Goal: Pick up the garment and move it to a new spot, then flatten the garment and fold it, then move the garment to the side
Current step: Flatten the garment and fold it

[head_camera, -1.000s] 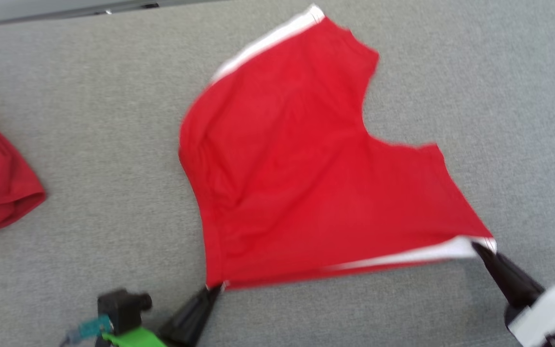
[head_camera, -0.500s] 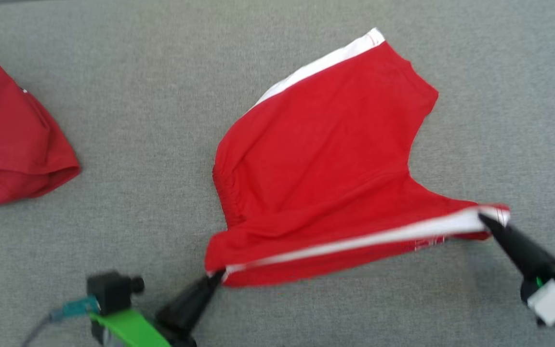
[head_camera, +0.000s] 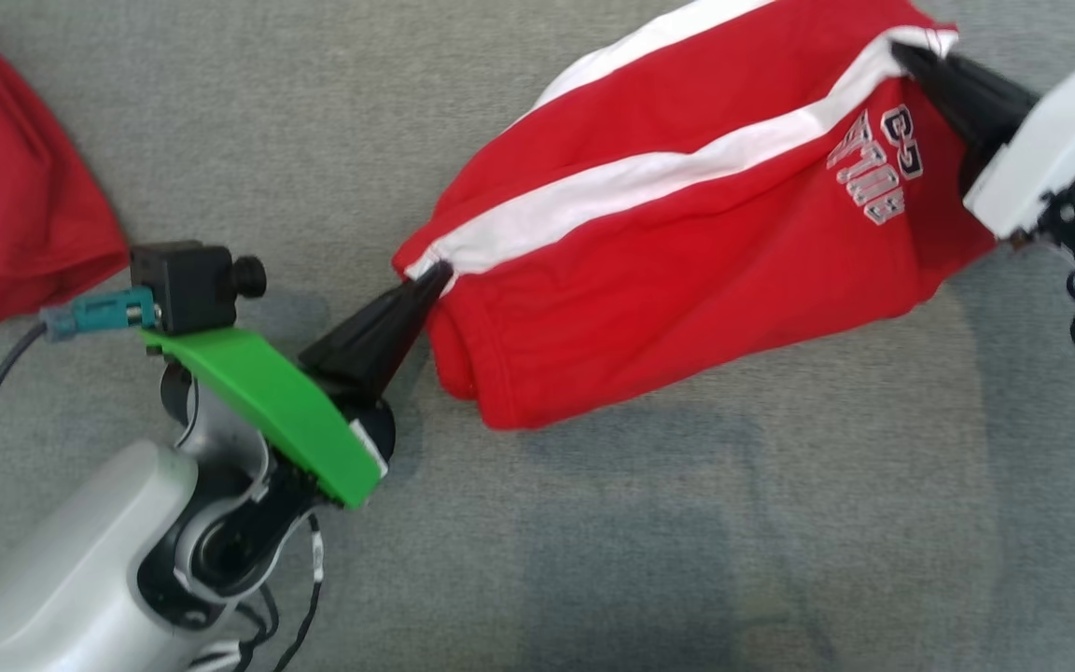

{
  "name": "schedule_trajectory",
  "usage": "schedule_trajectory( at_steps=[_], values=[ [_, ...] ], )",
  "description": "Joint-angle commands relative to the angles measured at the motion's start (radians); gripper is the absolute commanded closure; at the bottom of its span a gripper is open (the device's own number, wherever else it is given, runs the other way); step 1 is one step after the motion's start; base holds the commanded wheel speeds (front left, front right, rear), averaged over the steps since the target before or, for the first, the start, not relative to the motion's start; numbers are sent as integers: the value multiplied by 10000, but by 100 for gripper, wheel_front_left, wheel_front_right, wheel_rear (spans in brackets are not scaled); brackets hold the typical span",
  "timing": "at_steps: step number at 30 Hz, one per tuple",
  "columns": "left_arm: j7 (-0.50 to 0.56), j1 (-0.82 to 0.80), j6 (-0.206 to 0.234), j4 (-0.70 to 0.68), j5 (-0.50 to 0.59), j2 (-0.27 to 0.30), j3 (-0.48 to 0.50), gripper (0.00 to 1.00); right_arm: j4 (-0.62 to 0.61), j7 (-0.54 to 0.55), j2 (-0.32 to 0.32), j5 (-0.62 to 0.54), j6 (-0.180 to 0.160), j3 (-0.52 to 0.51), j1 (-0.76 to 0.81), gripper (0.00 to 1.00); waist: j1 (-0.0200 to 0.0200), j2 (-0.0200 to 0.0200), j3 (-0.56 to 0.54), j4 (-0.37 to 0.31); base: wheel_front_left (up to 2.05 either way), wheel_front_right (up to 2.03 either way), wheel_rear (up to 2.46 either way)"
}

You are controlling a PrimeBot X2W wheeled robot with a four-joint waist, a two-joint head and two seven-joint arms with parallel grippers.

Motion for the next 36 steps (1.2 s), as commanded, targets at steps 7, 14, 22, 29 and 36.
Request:
schedule_trajectory(
  at_steps=[7, 14, 22, 29, 36],
  values=[
    [3, -1329, 612, 275, 27, -927, 331, 100, 1603, 145, -98, -1061, 4, 222, -2049, 100, 0, 75, 757, 1097, 0, 0, 0],
    [-159, -1561, 708, -32, 117, -900, 624, 100, 2213, -15, -157, -1195, 4, -40, -2851, 100, 0, 75, 814, 1144, 0, 0, 0],
    [102, -1837, 548, 886, -47, -1059, 526, 100, 2365, 107, -250, -1470, 2, -31, -2792, 100, 0, 75, 952, 917, 0, 0, 0],
    [84, -2047, 663, 1571, 29, -1153, 610, 92, 2236, -644, 25, -1984, 2, 207, -3003, 0, 0, 75, 949, 736, 0, 0, 0],
    [92, -1635, 751, 1348, 255, -872, 410, 0, 2100, -729, -44, -1778, 4, 560, -2721, 0, 0, 75, 524, 593, 0, 0, 0]
  ],
)
